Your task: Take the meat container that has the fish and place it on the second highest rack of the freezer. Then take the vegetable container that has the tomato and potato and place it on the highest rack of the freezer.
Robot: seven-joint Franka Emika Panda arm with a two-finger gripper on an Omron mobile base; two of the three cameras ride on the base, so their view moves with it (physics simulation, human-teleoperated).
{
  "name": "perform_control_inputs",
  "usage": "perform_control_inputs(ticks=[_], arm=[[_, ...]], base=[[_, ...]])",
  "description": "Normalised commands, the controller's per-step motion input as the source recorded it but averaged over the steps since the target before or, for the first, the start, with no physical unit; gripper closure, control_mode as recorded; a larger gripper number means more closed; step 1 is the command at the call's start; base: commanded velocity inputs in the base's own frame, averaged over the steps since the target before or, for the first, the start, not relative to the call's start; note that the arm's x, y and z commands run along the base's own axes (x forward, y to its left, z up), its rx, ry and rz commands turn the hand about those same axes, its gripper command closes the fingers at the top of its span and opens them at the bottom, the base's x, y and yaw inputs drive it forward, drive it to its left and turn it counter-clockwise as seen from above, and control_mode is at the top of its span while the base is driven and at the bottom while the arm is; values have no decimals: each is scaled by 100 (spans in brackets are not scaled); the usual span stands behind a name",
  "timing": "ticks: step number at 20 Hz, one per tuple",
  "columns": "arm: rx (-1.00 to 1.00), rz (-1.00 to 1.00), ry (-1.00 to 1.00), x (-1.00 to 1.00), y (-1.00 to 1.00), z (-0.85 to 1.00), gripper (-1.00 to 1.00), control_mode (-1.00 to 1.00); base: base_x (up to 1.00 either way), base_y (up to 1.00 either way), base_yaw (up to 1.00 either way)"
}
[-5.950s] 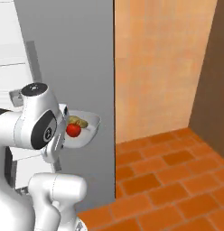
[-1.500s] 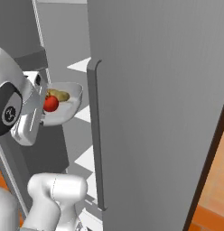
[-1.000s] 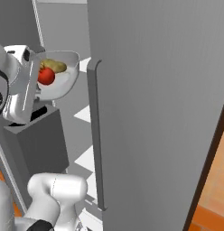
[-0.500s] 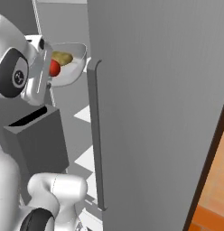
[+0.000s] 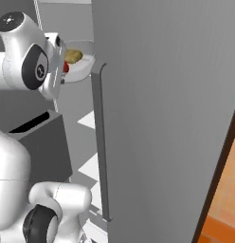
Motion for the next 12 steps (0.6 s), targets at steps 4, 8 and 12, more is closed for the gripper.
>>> perform_control_inputs(ticks=[4, 8, 12], arm=[[0, -10, 0, 52, -15, 0, 100, -100], [0, -13, -1, 44, -24, -6, 100, -100], [0, -8, -2, 48, -16, -16, 100, -100]], base=[[0, 0, 0], [0, 0, 0], [0, 0, 0]])
